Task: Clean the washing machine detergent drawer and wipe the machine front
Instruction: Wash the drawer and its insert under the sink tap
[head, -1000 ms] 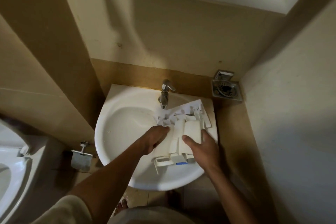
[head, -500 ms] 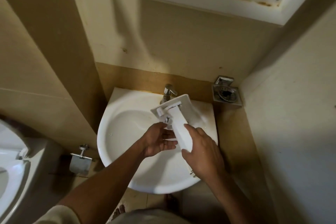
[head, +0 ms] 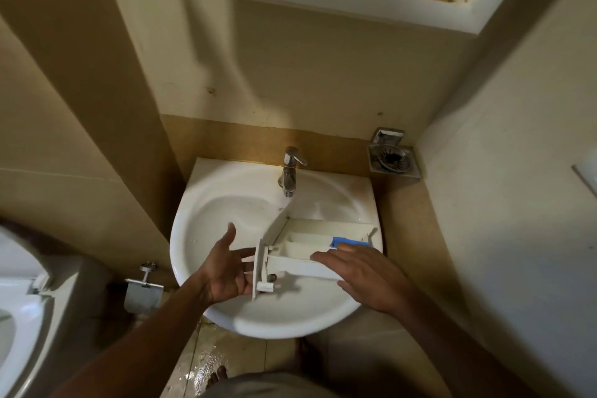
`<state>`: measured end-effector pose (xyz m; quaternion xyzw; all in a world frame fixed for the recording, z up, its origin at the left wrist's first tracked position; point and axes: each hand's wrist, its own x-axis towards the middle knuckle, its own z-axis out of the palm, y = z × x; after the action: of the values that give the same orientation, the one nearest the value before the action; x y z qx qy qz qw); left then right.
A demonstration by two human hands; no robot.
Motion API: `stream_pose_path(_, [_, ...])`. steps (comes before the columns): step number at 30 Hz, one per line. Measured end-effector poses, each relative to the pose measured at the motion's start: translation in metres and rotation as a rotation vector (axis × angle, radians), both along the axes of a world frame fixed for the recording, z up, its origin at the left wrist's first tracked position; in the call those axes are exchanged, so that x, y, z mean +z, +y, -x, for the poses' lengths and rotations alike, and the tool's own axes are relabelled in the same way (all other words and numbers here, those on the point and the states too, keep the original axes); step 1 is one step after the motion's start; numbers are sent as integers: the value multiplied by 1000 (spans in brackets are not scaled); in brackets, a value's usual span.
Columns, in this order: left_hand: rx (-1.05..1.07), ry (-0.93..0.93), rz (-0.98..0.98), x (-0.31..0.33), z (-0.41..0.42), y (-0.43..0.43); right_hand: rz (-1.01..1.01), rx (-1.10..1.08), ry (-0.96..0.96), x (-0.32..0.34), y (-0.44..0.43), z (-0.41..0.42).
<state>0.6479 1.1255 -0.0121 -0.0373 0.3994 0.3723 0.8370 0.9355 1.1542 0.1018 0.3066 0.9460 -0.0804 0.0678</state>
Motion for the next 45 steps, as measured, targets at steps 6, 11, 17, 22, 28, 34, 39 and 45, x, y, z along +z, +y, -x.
stream_pose_path(6, [-333,350,-158,39,-22,18,-133,121,39,-15,-7,1])
stream_pose_path(11, [-247,571,-181,41,-34,19,-306,-49,133,-11,-9,3])
stream_pose_path(17, [-151,574,-238,42,-55,23,-241,-487,98,-4,-7,-6])
stream_pose_path(22, [-173,476,-179,58,-54,30,-39,-608,92,29,-6,-4])
stream_pose_path(28, [144,329,-111,50,-32,37,-137,-545,131,58,-9,48])
stream_pose_path(34, [119,957,-188,37,-31,43,-212,-442,62,58,-19,112])
stream_pose_path(39, [300,974,-130,19,-17,53,-241,-276,289,55,-18,133])
stream_pose_path(45, [264,848,-117,7,-3,82,-176,-582,158,35,6,52])
